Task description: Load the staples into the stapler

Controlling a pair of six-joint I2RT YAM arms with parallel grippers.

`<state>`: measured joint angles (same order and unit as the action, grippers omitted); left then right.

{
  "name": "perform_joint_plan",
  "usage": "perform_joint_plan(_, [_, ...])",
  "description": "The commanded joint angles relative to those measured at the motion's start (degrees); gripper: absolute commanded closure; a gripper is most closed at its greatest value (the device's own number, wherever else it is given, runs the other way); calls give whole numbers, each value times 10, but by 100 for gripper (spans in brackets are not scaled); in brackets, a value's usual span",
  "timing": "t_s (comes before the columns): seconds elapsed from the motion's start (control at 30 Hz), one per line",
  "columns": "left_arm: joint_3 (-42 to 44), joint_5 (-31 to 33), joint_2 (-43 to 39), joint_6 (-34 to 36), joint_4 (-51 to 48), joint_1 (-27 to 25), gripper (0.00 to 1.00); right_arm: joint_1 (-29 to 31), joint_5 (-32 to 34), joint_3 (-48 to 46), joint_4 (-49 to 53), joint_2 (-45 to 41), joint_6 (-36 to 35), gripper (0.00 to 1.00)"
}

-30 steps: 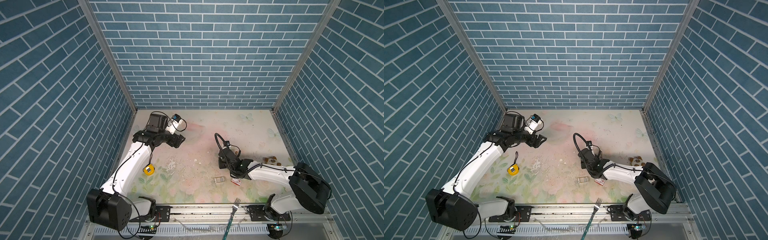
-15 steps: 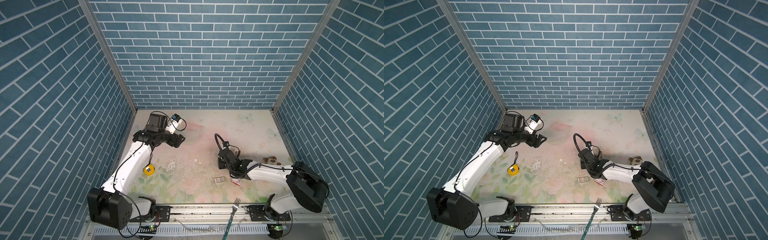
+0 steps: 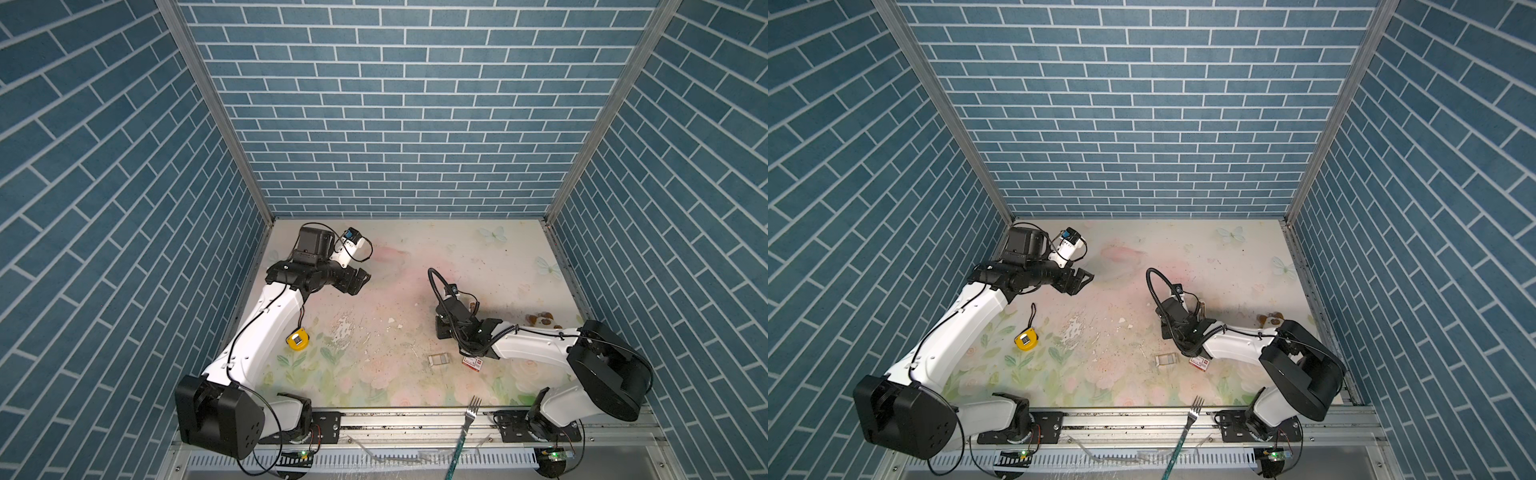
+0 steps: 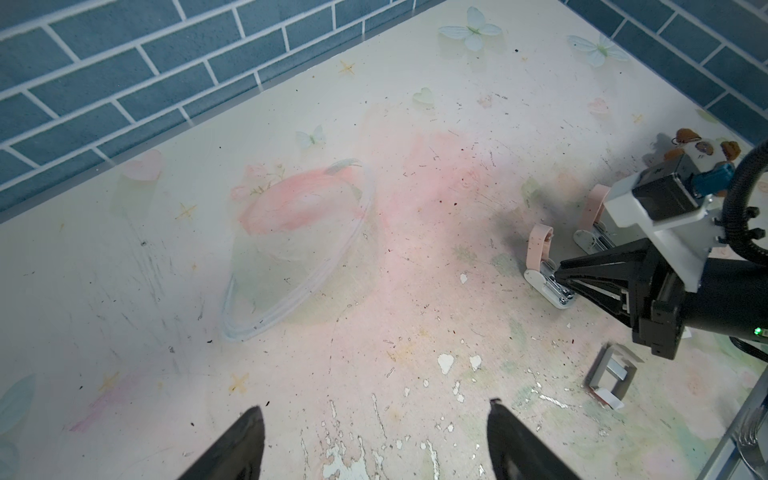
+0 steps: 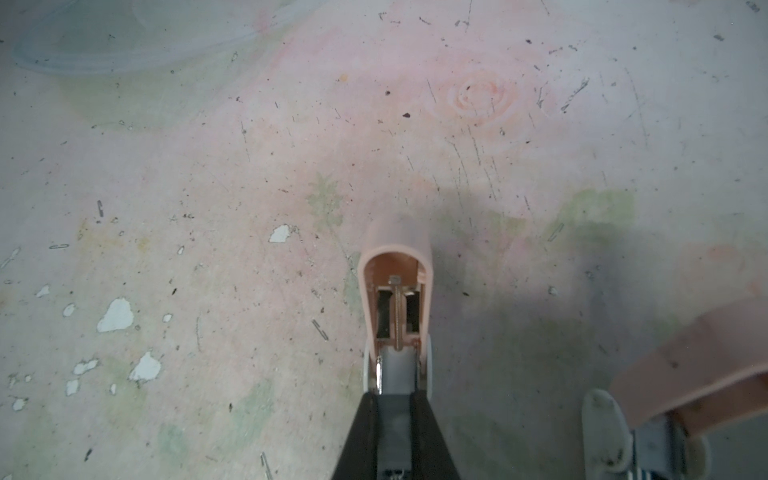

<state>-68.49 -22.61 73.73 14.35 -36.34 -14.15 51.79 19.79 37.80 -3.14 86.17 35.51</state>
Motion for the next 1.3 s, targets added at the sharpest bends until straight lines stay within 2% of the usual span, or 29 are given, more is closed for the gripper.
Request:
perform_joint_plan(0.0, [10, -6, 1, -4, 5, 6, 14, -2, -3, -8, -10, 9, -6, 89])
perform_joint_plan(1.27, [15, -10, -3, -6, 9, 15, 14, -3, -13, -35, -18, 5, 7, 89])
